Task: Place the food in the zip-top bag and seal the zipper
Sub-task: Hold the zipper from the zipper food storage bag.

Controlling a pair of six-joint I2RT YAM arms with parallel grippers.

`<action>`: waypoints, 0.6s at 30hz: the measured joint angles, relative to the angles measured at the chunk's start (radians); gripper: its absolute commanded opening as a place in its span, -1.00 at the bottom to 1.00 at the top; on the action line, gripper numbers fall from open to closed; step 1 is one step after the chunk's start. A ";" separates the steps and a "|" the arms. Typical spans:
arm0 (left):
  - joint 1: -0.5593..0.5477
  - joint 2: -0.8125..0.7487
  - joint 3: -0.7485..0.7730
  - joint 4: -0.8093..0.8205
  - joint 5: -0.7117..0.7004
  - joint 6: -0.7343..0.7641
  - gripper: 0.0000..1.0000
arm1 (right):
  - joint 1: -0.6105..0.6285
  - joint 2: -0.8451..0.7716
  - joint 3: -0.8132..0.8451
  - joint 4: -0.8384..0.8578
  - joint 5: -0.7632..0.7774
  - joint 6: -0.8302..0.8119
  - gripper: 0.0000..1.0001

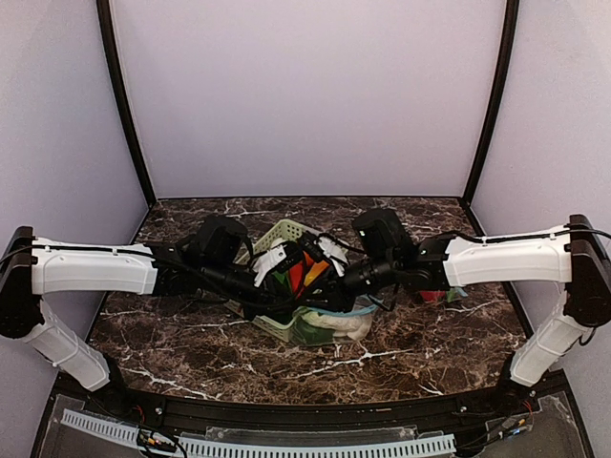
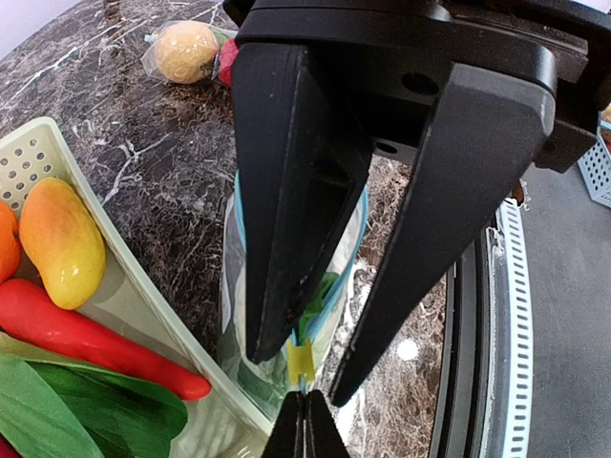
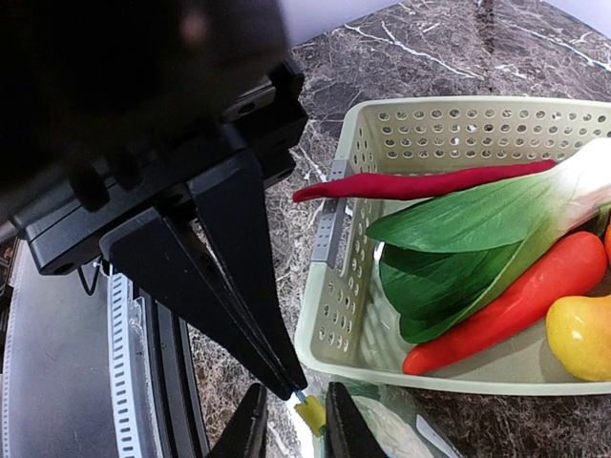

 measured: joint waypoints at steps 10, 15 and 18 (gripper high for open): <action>0.000 0.000 0.000 -0.019 -0.004 0.001 -0.99 | -0.013 0.007 -0.015 0.004 -0.009 -0.035 -0.43; 0.000 0.000 0.000 -0.020 -0.008 0.001 -0.99 | -0.021 0.012 -0.017 0.003 -0.027 -0.053 -0.42; 0.000 0.000 0.000 -0.020 -0.008 0.001 -0.99 | -0.026 0.016 -0.017 0.004 -0.040 -0.064 -0.41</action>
